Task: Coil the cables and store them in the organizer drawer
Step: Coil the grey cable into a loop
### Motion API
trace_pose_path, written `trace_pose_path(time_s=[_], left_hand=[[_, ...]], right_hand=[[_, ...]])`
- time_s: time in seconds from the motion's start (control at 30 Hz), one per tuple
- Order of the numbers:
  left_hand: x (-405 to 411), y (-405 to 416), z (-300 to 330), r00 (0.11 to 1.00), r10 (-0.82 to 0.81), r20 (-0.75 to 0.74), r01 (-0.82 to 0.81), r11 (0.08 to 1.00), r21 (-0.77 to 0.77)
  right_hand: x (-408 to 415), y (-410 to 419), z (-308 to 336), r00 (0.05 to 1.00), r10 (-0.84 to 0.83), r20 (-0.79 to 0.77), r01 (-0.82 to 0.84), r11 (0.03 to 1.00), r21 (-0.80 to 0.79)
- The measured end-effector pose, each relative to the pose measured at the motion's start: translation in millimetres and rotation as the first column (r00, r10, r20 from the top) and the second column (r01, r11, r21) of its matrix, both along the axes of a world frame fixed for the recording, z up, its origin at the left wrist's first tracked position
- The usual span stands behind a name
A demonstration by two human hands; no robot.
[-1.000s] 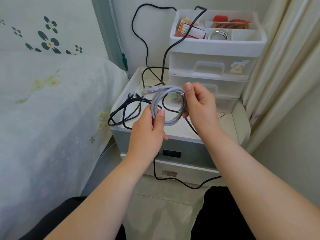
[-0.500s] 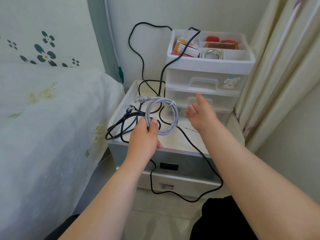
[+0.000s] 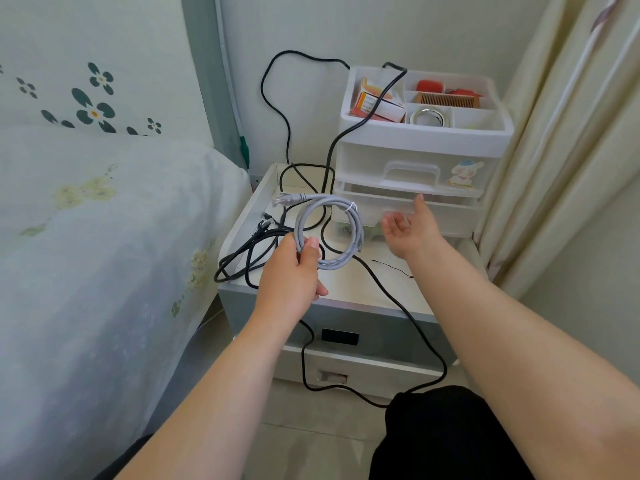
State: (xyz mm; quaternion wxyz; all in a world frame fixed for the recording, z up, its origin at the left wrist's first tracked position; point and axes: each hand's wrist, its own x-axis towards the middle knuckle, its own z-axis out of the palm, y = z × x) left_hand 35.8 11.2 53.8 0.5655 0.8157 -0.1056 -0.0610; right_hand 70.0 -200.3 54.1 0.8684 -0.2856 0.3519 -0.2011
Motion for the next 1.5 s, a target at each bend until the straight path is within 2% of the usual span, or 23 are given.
trace_pose_path(time_s=[0.27,0.43,0.47,0.5,0.53,0.57,0.6,0.63,0.67,0.7,0.73,0.77,0.87,0.93,1.03,1.13,1.27,1.33,1.43,1.47,1.5], left_hand=[[3.3,2.5,2.2,0.998,0.055,0.004,-0.055,0.994,-0.095],[4.8,0.1,2.8,0.998,0.056,-0.026,-0.060,0.978,-0.198],[4.9,-1.1,2.9,0.998,0.047,-0.045,-0.055,0.976,-0.212],[4.7,-2.7,3.1,0.997,0.036,-0.065,-0.050,0.973,-0.223],[4.4,-4.2,3.1,0.996,0.024,-0.087,-0.044,0.971,-0.233],[4.1,-5.9,3.0,0.994,0.010,-0.113,-0.038,0.969,-0.245],[3.7,-7.3,2.8,0.989,-0.005,-0.149,-0.035,0.964,-0.265],[3.8,-8.2,2.7,0.980,-0.026,-0.198,-0.035,0.954,-0.297],[4.2,-8.2,3.1,0.965,-0.052,-0.258,-0.042,0.938,-0.344],[4.9,-7.5,4.6,0.943,-0.082,-0.321,-0.056,0.916,-0.398],[5.8,-6.4,6.4,0.917,-0.120,-0.381,-0.071,0.890,-0.450],[6.7,-5.3,8.2,0.888,-0.164,-0.430,-0.081,0.864,-0.497],[7.3,-4.8,12.3,0.819,-0.316,-0.480,-0.039,0.803,-0.595],[4.3,-7.7,13.9,0.811,-0.383,-0.442,0.045,0.794,-0.606],[1.2,-10.0,14.9,0.846,-0.366,-0.388,0.121,0.841,-0.528],[1.2,-9.3,13.2,0.873,-0.321,-0.367,0.128,0.877,-0.463],[3.5,-8.7,11.1,0.886,-0.294,-0.359,0.119,0.892,-0.437],[4.0,-9.2,10.2,0.890,-0.288,-0.353,0.117,0.893,-0.434],[3.9,-10.8,8.6,0.891,-0.293,-0.346,0.126,0.893,-0.432],[3.5,-11.3,8.4,0.891,-0.296,-0.345,0.130,0.893,-0.431],[3.1,-11.6,8.4,0.891,-0.299,-0.343,0.135,0.893,-0.428]], right_hand=[[-28.8,10.2,-4.6,0.998,0.067,-0.016,-0.068,0.997,-0.044],[-41.5,19.9,-5.5,0.983,0.100,-0.154,-0.130,0.972,-0.197],[-44.0,26.3,-3.1,0.976,0.099,-0.196,-0.147,0.957,-0.249],[-47.0,35.1,-1.2,0.971,0.073,-0.229,-0.156,0.916,-0.369],[-51.4,45.7,1.0,0.973,0.032,-0.227,-0.160,0.806,-0.570],[-56.8,56.5,2.3,0.985,0.014,-0.171,-0.147,0.579,-0.802],[-63.3,66.5,3.6,0.993,0.050,-0.109,-0.118,0.234,-0.965],[-68.6,73.0,3.0,0.987,0.113,-0.113,-0.096,-0.149,-0.984],[-71.6,75.2,0.8,0.975,0.148,-0.163,-0.078,-0.459,-0.885],[-71.8,73.3,-3.7,0.970,0.142,-0.198,-0.062,-0.643,-0.763],[-71.9,70.7,-6.3,0.966,0.129,-0.225,-0.066,-0.718,-0.693],[-71.8,68.0,-7.5,0.962,0.130,-0.241,-0.070,-0.735,-0.675],[-70.7,56.3,-7.0,0.970,0.136,-0.200,-0.031,-0.751,-0.660],[-68.6,42.8,2.8,0.987,0.110,-0.119,-0.008,-0.700,-0.714],[-63.6,16.6,28.0,0.998,0.043,-0.043,-0.016,-0.502,-0.865],[-57.2,-9.6,46.7,0.994,-0.044,-0.102,-0.111,-0.322,-0.940],[-43.0,-29.4,53.0,0.987,-0.116,-0.113,-0.102,0.100,-0.990],[-36.0,-34.5,55.2,0.980,-0.132,-0.147,-0.109,0.257,-0.960],[-28.3,-36.0,50.3,0.977,-0.068,-0.204,-0.157,0.425,-0.892],[-26.6,-35.2,46.9,0.971,-0.013,-0.239,-0.209,0.439,-0.874],[-26.0,-34.7,43.2,0.958,0.037,-0.284,-0.273,0.413,-0.869]])
